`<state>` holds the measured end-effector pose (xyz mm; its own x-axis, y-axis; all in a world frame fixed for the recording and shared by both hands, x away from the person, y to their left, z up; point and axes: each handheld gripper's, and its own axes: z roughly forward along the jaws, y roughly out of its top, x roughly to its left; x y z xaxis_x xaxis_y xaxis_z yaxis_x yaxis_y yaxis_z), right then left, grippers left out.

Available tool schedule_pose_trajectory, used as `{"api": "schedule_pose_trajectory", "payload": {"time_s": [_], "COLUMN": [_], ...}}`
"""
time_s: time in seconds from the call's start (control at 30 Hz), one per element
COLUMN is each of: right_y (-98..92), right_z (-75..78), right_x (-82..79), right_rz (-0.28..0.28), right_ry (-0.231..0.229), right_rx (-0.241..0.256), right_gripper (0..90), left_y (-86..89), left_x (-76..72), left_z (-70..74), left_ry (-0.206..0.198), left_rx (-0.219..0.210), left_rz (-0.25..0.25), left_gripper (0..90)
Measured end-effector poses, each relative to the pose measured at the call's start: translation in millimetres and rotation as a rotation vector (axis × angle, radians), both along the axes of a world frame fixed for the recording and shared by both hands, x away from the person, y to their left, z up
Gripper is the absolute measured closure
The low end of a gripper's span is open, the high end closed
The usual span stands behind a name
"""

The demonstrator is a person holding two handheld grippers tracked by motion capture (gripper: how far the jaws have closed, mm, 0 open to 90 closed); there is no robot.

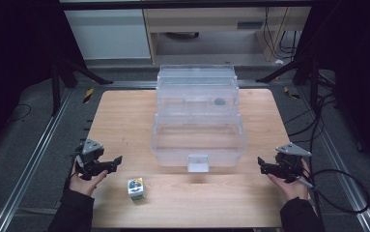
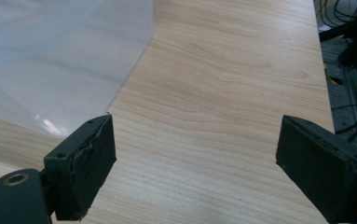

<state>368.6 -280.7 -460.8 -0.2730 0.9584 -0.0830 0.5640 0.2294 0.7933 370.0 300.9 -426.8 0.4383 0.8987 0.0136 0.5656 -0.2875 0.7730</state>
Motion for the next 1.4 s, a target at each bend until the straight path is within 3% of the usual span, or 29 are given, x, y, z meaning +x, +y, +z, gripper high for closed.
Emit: {"api": "schedule_pose_trajectory", "payload": {"time_s": [0.17, 0.37, 0.63, 0.67, 0.87, 1.03, 1.13, 1.4], "right_y": [1.1, -1.4, 2.2, 1.9, 1.3, 2.5, 3.3, 3.7], "right_z": [-0.9, 2.0, -1.6, -1.5, -1.2, -2.7, -2.9, -3.9], "right_x": [-0.1, -2.2, -0.1, 0.1, 0.4, 0.9, 0.8, 1.4], "right_rz": [0.009, -0.022, -0.015, -0.015, -0.015, -0.009, -0.007, -0.006], "right_ry": [0.006, -0.003, 0.018, 0.018, 0.019, 0.029, 0.028, 0.038], "right_rx": [-0.017, -0.002, -0.039, -0.04, -0.048, -0.063, -0.075, -0.088], "right_gripper": [12.0, 13.5, 13.2, 13.3, 13.6, 13.4, 13.9, 14.0], "left_y": [-3.2, -10.0, -16.1, -19.1, -28.4, -33.9, -41.4, -48.7], "left_x": [-10.2, -18.4, -30.9, -33.6, -37.1, -37.6, -38.3, -38.8], "left_z": [7.1, 11.3, 14.6, 14.6, 16.6, 15.3, 10.6, 4.8], "left_ry": [0.001, 0.012, 0.034, 0.037, 0.057, 0.098, 0.127, 0.164], "left_rx": [-0.008, 0.016, 0.013, 0.024, 0.063, 0.091, 0.137, 0.16], "left_rz": [-0.059, -0.12, -0.21, -0.243, -0.313, -0.363, -0.427, -0.479], "left_gripper": [24.7, 27.2, 26.6, 26.7, 27.2, 23.7, 23.1, 23.1]}}
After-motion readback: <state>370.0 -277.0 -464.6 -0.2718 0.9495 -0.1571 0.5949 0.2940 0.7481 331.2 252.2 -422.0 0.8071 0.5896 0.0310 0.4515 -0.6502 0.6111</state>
